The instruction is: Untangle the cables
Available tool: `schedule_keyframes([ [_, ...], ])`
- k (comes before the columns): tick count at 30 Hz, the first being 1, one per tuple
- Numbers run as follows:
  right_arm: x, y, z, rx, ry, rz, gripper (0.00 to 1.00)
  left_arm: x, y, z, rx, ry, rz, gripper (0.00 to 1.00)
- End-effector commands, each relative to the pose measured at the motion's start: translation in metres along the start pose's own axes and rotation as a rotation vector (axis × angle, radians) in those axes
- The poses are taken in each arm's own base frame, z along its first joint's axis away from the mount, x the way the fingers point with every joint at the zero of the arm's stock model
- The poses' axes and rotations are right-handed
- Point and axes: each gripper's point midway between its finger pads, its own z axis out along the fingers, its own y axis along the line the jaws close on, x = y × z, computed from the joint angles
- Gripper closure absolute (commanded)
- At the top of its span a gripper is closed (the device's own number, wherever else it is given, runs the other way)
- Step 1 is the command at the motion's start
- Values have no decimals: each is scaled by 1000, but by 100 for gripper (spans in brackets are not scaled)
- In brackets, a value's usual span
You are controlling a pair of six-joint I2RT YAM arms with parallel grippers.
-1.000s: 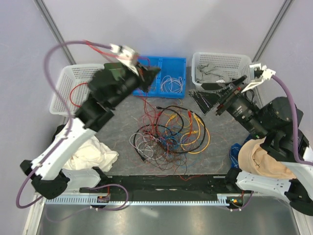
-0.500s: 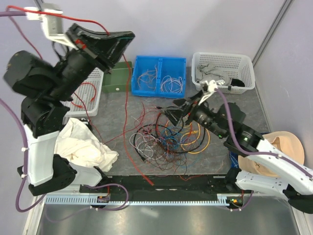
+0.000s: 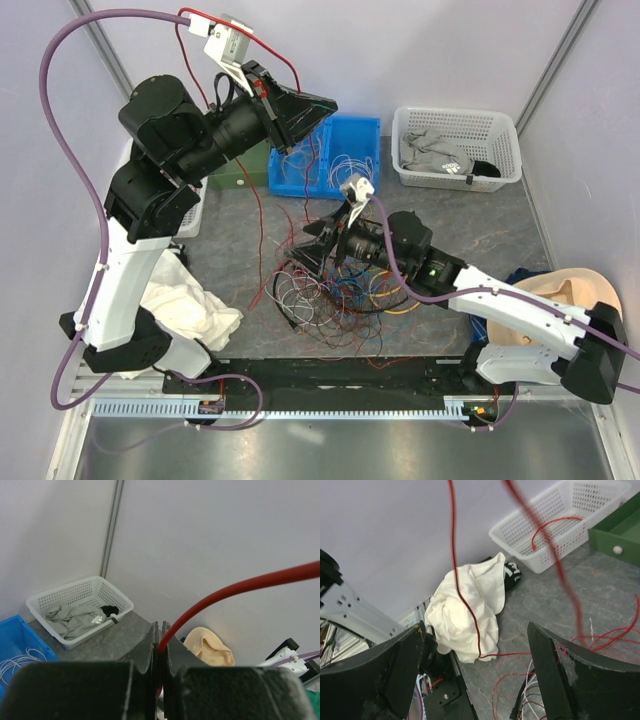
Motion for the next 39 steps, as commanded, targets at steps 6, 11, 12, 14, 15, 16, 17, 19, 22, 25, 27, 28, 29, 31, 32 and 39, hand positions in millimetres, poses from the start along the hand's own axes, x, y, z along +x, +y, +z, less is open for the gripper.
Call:
schedule_keyframes([
  [6,96,0,16,-139,105,48,9,-14,-19,-4,75,-28,-34,98],
  [11,118,17,35,-189,125,47,8,-10,-18,-2,74,-19,-39,98],
  [12,124,19,42,-196,138,49,8,-9,-17,-2,74,-14,-39,98],
  [14,136,27,49,-217,158,53,8,-8,-17,-2,72,-13,-35,98],
  [15,136,31,52,-226,155,53,8,-8,-17,-3,73,-15,-33,98],
  [16,139,35,55,-235,156,53,8,-8,-17,-4,71,-15,-33,98],
  [17,147,34,60,-229,168,58,8,-8,-16,-4,69,-13,-32,98],
  [19,146,43,66,-253,155,67,9,-6,-16,-5,66,-11,-33,98],
  [22,153,44,77,-238,160,82,20,-5,-14,-6,59,-10,-29,98],
  [25,156,41,81,-214,162,97,65,-4,-11,-9,40,-11,-20,98],
  [27,145,40,73,-187,134,95,84,-6,-7,-14,17,-20,-2,98],
  [28,142,29,69,-121,137,90,100,-2,2,-14,-26,-21,2,98],
  [29,119,33,60,-103,101,73,100,-2,7,-16,-54,-26,17,98],
  [31,116,22,43,1,157,48,100,-2,23,-24,-144,-46,34,98],
  [32,87,21,30,58,106,30,100,0,30,-26,-177,-47,45,98],
  [39,-13,-4,-51,381,52,-89,100,17,56,-39,-297,-47,54,98],
])
